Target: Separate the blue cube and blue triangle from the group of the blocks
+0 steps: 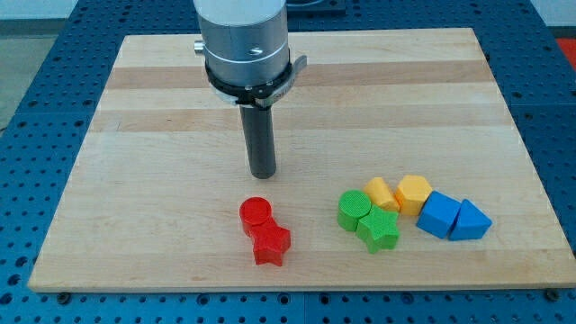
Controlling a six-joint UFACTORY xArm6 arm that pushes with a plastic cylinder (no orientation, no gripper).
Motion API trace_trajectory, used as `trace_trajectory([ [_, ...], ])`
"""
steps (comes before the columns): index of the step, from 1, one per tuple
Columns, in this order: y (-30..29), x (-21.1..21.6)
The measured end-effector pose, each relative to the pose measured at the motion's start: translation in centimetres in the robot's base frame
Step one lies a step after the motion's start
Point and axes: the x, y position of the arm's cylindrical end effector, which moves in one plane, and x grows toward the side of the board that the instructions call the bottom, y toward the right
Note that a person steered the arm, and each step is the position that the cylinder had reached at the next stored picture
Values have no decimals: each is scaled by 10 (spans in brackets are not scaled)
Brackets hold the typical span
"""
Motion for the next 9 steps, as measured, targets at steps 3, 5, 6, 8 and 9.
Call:
trace_trajectory([
  [3, 0, -1],
  [5, 148, 1],
  [6, 230, 30],
  [8, 251, 49],
  [9, 234, 68],
])
